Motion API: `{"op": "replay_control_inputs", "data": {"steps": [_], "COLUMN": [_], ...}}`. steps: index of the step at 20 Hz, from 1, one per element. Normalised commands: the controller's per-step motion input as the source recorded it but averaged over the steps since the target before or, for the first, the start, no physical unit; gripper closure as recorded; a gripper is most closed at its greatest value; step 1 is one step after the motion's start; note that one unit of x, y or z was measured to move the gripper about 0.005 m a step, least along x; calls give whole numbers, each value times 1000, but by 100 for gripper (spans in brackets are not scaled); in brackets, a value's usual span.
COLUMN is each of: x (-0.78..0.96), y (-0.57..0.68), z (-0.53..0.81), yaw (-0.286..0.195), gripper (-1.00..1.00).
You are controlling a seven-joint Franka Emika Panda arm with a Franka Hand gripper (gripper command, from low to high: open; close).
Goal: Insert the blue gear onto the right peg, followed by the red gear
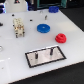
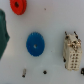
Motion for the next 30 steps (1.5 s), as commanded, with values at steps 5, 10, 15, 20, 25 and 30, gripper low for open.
{"op": "replay_control_inputs", "data": {"steps": [5, 10, 15, 20, 25, 30], "x": [-698, -640, -565, -492, -392, -295], "y": [415, 391, 245, 163, 117, 39], "z": [-283, -367, -483, -567, -639, -602], "yaw": [0, 0, 0, 0, 0, 0], "gripper": [-100, -100, -100, -100, -100, -100]}}
